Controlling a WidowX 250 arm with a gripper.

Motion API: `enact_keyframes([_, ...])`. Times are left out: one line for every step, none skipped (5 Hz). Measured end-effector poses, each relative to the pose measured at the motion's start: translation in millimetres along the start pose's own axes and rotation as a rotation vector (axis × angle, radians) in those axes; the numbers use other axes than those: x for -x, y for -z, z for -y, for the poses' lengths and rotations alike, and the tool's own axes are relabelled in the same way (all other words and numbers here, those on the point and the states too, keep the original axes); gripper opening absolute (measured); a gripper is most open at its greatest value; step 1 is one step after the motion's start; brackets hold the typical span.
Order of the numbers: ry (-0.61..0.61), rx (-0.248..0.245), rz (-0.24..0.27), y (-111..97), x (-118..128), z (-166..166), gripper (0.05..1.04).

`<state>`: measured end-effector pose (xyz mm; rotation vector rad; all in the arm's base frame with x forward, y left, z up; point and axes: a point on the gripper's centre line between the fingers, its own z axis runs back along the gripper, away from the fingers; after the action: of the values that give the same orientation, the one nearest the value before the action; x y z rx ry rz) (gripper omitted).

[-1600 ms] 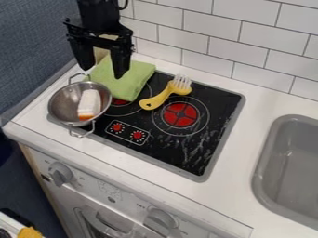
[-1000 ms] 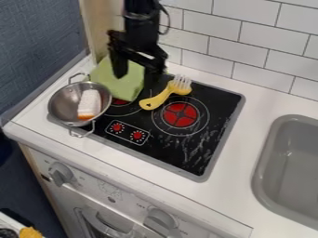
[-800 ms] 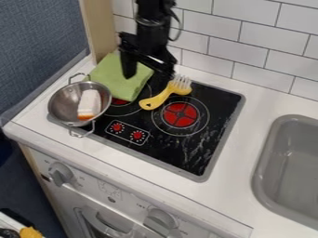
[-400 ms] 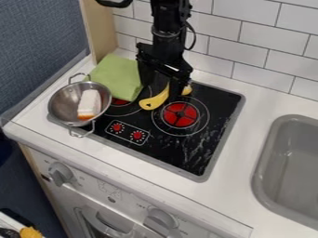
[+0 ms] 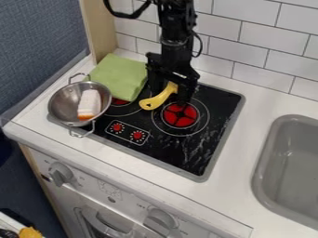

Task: Put the yellow brush to the green towel

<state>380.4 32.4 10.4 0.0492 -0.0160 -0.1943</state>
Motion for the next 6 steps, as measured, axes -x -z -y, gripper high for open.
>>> enact_keyframes([0.007,-0.007,-0.012,3,-5,0,0.945])
enact_keyframes([0.013,-0.004,-0.013,2,-8,2,0.727])
enact_keyframes([0.003,0.011,-0.016,1,-6,6,0.705])
enact_keyframes([-0.008,0.044,-0.022,-4,-5,11,0.697])
enact_keyframes([-0.073,0.074,0.058,-40,-21,5,0.475])
enact_keyframes([-0.152,0.054,0.098,-66,-12,-27,0.224])
